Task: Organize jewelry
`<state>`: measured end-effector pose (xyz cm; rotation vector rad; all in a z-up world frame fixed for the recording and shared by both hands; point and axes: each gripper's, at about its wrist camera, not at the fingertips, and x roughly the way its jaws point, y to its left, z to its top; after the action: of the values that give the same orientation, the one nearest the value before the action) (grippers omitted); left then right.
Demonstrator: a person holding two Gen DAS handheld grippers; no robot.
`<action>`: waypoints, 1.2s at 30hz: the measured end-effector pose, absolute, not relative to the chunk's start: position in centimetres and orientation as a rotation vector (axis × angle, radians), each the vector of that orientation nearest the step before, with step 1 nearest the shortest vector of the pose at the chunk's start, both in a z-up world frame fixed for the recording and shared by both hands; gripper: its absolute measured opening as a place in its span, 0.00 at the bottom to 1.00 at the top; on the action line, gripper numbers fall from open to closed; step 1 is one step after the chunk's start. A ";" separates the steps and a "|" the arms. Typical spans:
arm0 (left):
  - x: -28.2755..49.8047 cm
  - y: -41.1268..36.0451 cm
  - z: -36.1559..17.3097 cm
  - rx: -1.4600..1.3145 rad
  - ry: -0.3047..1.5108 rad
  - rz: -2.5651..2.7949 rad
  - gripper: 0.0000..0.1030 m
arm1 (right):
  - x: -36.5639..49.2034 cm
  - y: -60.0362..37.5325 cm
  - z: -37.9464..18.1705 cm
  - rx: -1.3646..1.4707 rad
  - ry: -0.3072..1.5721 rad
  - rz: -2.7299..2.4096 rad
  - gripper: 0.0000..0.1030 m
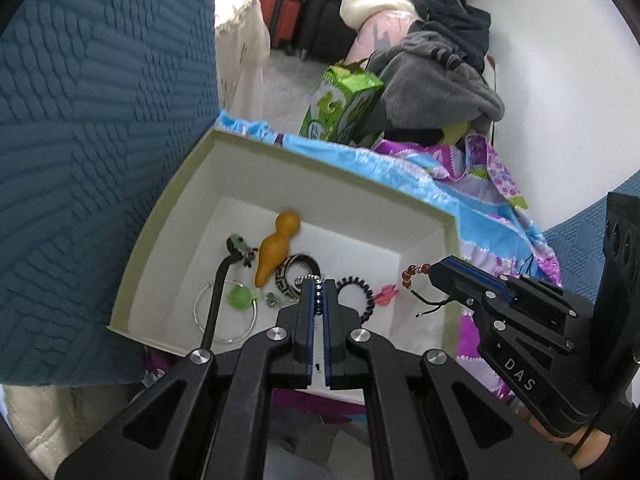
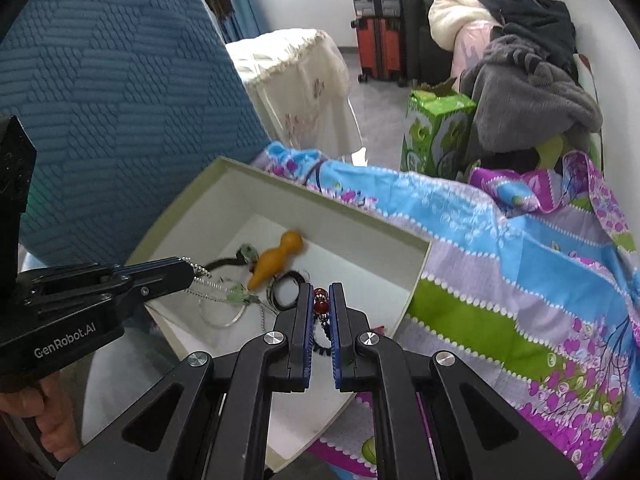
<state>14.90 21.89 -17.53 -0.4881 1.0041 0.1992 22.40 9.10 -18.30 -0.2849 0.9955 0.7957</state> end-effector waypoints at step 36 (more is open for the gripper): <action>9.5 20.1 -2.1 -0.320 0.744 0.317 0.83 | 20.3 3.4 -2.0 -0.194 0.659 0.787 0.84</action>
<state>9.54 20.07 -2.08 -0.3199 0.7444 0.3169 20.25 3.42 -1.98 -0.1942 0.6586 0.7870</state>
